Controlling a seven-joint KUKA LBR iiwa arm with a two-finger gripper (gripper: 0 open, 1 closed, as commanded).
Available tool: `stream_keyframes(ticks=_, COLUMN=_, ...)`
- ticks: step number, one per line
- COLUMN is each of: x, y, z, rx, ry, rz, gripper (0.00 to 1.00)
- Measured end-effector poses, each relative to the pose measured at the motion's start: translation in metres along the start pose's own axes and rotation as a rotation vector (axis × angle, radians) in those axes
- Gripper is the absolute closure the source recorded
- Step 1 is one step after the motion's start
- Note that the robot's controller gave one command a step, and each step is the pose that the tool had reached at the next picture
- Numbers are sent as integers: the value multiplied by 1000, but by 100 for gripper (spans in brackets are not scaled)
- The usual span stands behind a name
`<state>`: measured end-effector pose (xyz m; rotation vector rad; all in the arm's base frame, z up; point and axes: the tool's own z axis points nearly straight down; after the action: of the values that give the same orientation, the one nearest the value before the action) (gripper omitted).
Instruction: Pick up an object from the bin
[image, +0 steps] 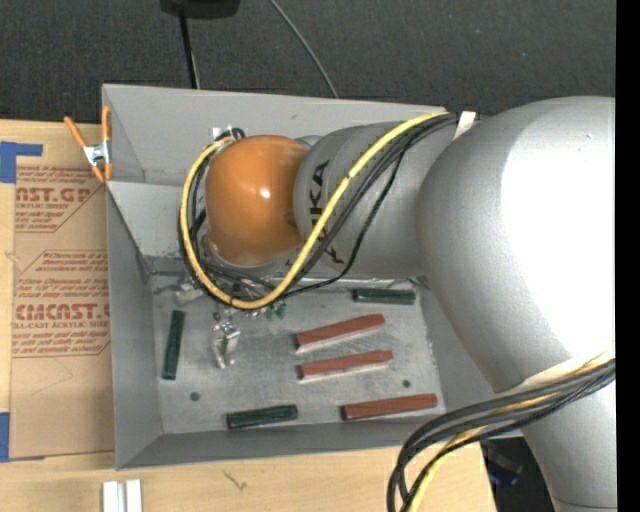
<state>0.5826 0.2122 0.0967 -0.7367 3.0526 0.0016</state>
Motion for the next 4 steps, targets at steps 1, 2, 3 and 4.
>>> stream_keyframes(ticks=1, x=10, y=32, z=23, rx=3, ry=-6, rz=-398, gripper=100)
stream_keyframes(ticks=2, x=12, y=33, z=26, rx=-2, ry=-3, rz=-397, gripper=0)
stream_keyframes(ticks=3, x=12, y=33, z=26, rx=-2, ry=-3, rz=-397, gripper=0)
stream_keyframes(ticks=4, x=28, y=52, z=23, rx=2, ry=-9, rz=-862, gripper=100)
